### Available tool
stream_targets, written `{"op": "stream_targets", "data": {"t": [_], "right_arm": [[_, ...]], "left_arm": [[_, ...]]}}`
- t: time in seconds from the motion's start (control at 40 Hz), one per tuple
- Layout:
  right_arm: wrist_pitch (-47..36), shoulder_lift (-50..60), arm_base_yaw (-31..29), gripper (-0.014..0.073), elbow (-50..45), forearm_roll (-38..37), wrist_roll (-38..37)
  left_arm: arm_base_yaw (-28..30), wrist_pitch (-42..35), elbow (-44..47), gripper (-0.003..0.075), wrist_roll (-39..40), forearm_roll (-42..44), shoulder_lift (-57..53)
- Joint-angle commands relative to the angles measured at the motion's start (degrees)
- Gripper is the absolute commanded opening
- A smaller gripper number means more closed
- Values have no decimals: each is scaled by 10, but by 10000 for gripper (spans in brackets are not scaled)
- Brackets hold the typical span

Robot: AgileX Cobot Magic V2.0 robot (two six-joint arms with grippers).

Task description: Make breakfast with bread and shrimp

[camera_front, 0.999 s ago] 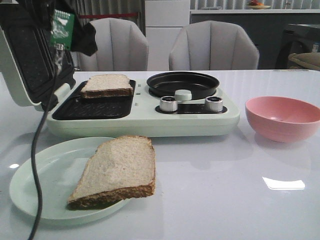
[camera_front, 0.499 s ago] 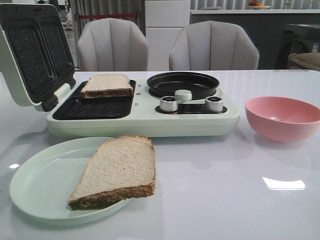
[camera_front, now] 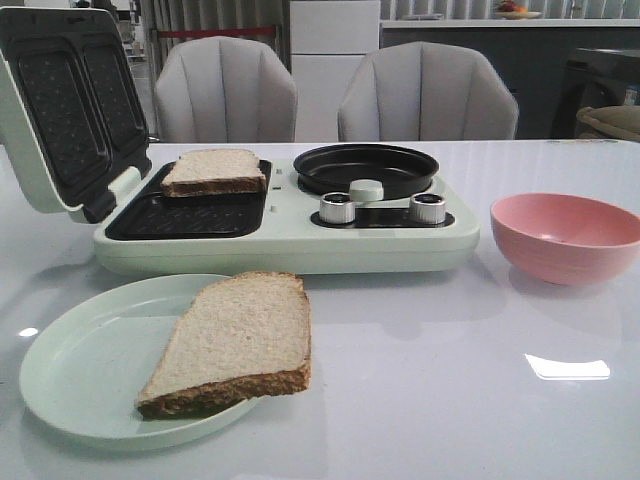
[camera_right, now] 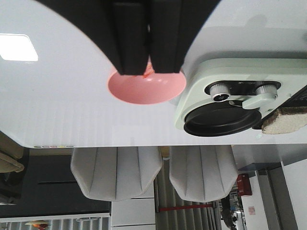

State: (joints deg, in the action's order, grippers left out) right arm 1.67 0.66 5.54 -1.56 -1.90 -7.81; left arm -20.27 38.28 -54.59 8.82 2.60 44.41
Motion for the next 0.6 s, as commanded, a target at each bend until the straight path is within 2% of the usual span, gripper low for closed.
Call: {"op": "stream_targets", "data": {"t": [0.0, 0.4, 0.574], "right_arm": [[-53, 10, -2, 138, 3, 1, 4], [-53, 10, -2, 138, 3, 1, 4], [-53, 10, -2, 138, 3, 1, 4]], "left_arm": [[1, -45, 23, 365, 6, -4, -67], [1, -51, 212, 365, 5, 19, -318], [1, -51, 262, 365, 5, 32, -394]]}}
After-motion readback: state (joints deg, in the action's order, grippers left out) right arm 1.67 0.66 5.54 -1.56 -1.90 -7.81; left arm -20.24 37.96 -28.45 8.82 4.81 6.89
